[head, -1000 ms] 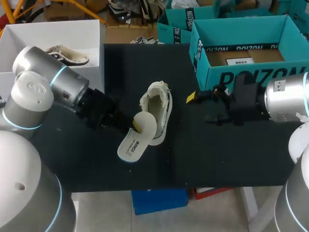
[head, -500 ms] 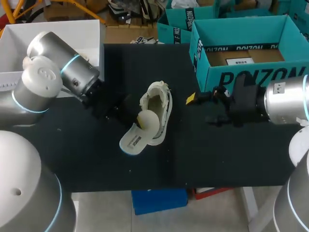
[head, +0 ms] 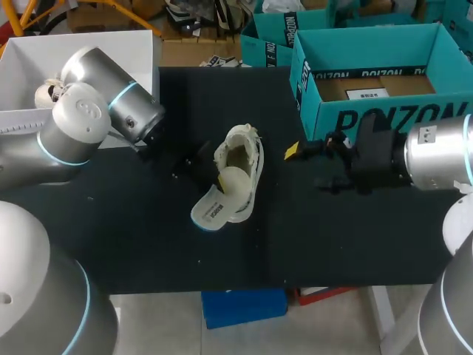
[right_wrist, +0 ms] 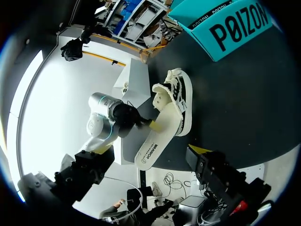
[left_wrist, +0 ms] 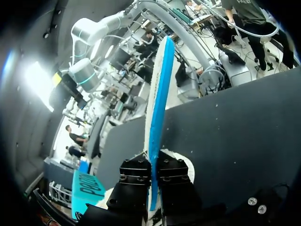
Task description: Take the shoe out of the shoebox, open the shoe tongue, remove and reinsert the insole, then place the shoe into the shoebox
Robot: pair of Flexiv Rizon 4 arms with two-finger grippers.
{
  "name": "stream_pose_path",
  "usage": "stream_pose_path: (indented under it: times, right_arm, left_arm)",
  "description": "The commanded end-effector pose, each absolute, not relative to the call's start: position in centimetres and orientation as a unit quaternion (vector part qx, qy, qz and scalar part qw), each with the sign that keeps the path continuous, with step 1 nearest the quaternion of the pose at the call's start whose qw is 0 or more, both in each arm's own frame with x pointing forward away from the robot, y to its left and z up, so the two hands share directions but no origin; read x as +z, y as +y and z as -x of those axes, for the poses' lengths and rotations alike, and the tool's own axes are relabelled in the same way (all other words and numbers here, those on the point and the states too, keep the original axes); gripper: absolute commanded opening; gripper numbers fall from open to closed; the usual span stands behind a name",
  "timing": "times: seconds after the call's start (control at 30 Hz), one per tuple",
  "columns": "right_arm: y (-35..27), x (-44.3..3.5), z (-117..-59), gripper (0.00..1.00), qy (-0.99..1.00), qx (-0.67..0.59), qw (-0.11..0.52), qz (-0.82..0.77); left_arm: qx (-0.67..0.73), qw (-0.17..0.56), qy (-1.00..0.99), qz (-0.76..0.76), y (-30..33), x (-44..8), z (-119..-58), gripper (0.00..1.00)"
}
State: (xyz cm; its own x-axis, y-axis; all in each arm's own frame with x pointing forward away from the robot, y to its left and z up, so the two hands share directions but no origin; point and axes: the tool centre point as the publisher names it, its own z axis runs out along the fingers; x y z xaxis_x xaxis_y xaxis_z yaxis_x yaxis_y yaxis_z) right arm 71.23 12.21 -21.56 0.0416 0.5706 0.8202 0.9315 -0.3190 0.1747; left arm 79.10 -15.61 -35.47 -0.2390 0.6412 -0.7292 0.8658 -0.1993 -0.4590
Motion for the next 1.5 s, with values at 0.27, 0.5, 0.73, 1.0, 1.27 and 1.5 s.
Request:
stream_pose_path:
  times: [0.27, 0.5, 0.73, 1.0, 1.27, 1.5]
  right_arm:
    - [12.2, -21.5, -71.2, 1.00, -0.544, -0.427, 0.211, 0.691]
    - [12.2, -21.5, -71.2, 1.00, -0.544, -0.427, 0.211, 0.691]
    - [12.2, -21.5, -71.2, 1.00, -0.544, -0.427, 0.211, 0.691]
    - [12.2, -21.5, -71.2, 1.00, -0.544, -0.427, 0.211, 0.691]
    - [12.2, -21.5, -71.2, 1.00, -0.544, -0.427, 0.211, 0.691]
    - [12.2, -21.5, -71.2, 1.00, -0.544, -0.427, 0.211, 0.691]
  left_arm:
    - [-0.468, 0.118, 0.634, -0.604, -16.3, -36.1, -81.0, 0.00]
    - [-0.466, 0.120, 0.640, -0.600, -16.7, -36.7, -82.1, 0.00]
    - [-0.454, 0.129, 0.641, -0.605, -17.4, -36.4, -83.0, 0.00]
    - [-0.448, 0.134, 0.643, -0.607, -17.7, -36.1, -83.4, 0.00]
    - [-0.442, 0.133, 0.651, -0.603, -16.9, -36.6, -83.4, 0.00]
    - [-0.439, 0.129, 0.659, -0.598, -16.8, -37.8, -84.5, 0.00]
